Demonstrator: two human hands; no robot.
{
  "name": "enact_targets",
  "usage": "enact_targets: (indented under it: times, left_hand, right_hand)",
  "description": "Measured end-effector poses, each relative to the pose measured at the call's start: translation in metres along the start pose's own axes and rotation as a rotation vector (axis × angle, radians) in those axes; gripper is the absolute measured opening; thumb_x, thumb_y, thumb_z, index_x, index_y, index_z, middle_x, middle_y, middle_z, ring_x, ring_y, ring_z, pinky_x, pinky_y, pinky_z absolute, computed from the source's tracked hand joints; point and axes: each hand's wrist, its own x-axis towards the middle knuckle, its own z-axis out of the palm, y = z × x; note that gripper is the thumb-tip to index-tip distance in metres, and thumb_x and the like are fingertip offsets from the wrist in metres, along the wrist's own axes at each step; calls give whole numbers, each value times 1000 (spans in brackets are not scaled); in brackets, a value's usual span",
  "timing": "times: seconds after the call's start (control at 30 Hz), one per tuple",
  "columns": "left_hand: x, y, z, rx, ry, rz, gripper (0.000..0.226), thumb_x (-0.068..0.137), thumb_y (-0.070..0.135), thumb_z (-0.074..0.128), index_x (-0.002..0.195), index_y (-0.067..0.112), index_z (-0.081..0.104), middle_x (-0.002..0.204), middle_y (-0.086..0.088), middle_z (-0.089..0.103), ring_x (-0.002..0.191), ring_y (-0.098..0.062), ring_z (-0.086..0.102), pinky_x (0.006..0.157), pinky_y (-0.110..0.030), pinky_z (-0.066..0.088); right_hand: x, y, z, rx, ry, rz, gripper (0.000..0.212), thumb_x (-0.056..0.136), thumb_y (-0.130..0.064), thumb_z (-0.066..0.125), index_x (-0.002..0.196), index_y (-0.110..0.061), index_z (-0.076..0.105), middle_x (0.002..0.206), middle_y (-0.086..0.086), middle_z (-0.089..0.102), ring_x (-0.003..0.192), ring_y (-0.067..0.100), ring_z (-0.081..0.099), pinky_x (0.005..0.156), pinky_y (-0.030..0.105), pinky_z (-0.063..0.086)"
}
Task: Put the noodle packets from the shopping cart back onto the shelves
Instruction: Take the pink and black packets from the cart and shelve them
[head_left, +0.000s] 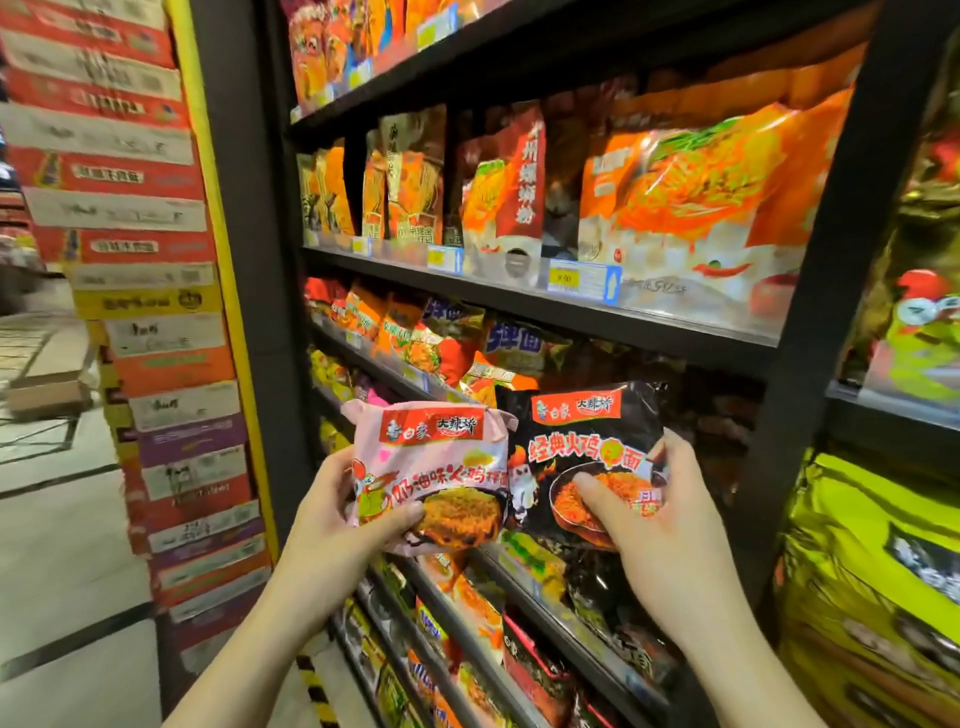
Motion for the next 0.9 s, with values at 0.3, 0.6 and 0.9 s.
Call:
enact_targets:
  times: [0.3, 0.6, 0.9]
  left_hand:
    - [89, -13, 60, -52, -215, 154, 63, 76, 13, 86, 127, 28, 53, 112, 9, 70, 101, 5, 67, 80, -11, 52]
    - [173, -18, 82, -202, -509, 280, 56, 77, -3, 82, 122, 13, 54, 114, -4, 69, 99, -3, 70, 78, -13, 53]
    - [212, -30, 83, -288, -678, 338, 64, 74, 10, 86, 128, 21, 55, 121, 3, 66, 105, -1, 68, 80, -12, 51]
  right_hand:
    - [22, 7, 4, -125, 276, 2, 73, 92, -36, 72, 150, -35, 28, 131, -11, 58, 112, 4, 62, 88, 23, 51]
    - [40, 7, 25, -217, 618, 28, 60, 96, -21, 68, 147, -31, 38, 125, -9, 64, 110, 7, 65, 85, 23, 49]
    - [44, 11, 40, -272, 868, 86, 35, 98, -17, 66, 129, -26, 52, 110, -15, 69, 91, -12, 66, 82, 23, 53]
